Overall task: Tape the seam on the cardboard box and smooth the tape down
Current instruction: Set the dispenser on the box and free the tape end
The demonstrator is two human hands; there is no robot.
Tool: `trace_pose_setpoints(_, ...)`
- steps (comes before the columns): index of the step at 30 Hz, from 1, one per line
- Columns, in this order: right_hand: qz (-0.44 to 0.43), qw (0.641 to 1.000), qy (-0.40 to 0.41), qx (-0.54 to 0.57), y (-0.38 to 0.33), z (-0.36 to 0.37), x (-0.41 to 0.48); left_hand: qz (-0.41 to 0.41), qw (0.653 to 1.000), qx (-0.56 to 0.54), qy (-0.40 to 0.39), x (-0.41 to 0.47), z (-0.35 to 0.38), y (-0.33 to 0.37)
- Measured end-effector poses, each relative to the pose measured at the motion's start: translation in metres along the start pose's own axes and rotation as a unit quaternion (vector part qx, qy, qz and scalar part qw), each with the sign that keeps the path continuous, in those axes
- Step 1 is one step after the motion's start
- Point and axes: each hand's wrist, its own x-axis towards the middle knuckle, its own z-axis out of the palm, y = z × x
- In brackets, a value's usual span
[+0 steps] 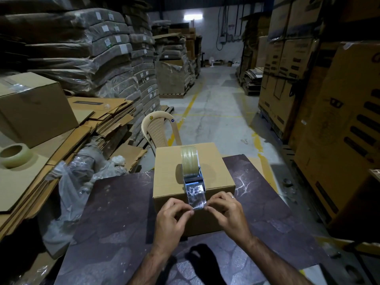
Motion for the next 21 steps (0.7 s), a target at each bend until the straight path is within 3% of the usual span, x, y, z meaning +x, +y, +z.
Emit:
trace_pose_setpoints(7, 0.112, 0.985, 0.002, 0.131, -0.007, 0.003, 0.001, -0.098, 0.994, -0.042, 0.015, 0.002, 0.002, 0.009)
trace_pose_setpoints(12, 0.184, 0.972, -0.015, 0.146, -0.012, 0.005, 0.004, -0.211, 0.974, -0.078, 0.019, 0.005, 0.004, 0.014)
trace_pose_setpoints(21, 0.26, 0.956, -0.004, 0.138, -0.014, 0.009, 0.008, -0.265, 0.958, -0.102, 0.047, 0.004, 0.009, 0.022)
